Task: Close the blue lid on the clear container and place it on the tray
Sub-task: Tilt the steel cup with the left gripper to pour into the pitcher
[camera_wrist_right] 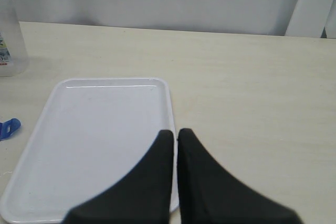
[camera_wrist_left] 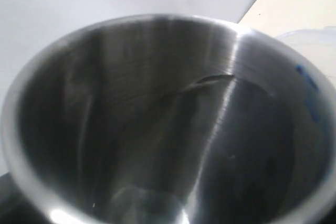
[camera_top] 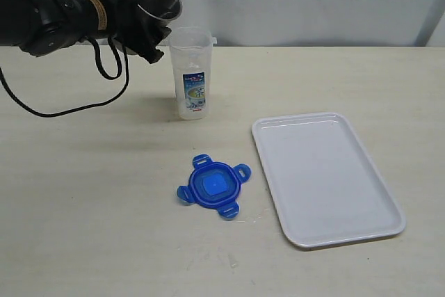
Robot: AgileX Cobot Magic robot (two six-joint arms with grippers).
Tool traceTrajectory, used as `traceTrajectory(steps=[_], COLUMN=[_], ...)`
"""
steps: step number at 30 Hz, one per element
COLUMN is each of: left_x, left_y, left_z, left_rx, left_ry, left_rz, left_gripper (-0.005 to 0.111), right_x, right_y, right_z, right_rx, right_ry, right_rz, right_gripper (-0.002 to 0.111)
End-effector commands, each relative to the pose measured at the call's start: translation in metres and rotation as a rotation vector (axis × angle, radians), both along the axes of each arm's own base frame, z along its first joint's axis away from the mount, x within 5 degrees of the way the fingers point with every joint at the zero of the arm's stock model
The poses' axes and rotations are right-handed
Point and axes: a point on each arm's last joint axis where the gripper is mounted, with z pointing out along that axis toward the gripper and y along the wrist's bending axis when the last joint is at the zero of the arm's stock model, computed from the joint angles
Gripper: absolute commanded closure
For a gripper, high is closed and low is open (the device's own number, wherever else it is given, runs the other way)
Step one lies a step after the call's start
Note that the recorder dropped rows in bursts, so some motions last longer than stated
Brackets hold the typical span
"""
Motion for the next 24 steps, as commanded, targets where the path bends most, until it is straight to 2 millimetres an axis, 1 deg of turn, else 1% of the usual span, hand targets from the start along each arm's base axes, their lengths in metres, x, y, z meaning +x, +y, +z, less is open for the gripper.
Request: traceTrajectory(steps=[1, 3, 11, 24], left_x=[0.0012, 0.0010, 0.0010, 0.0010], left_y=[-0.0017, -0.0007, -0.0009, -0.0006], left_z=[0.0106, 0.0095, 0.0097, 0.0094], left_rx=[0.049, 0.073, 0.073, 0.156], left_ry=[-0.051, -0.044, -0.047, -0.066], left_rz=[-0.034, -0.032, -0.035, -0.070], left_gripper=[0.107, 0.107, 0.107, 0.107], right_x=[-0.0001, -0.0001, -0.0001, -0.0001], right_y=[-0.0003, -0.0003, -0.0003, -0.0003], right_z=[-0.0007, -0.0007, -0.0007, -0.0007], right_rx=[-0.007, -0.007, -0.007, -0.007], right_ry=[-0.003, -0.003, -0.003, -0.003], right_rz=[-0.005, -0.005, -0.005, -0.005], right_gripper=[0.104, 0.104, 0.104, 0.104])
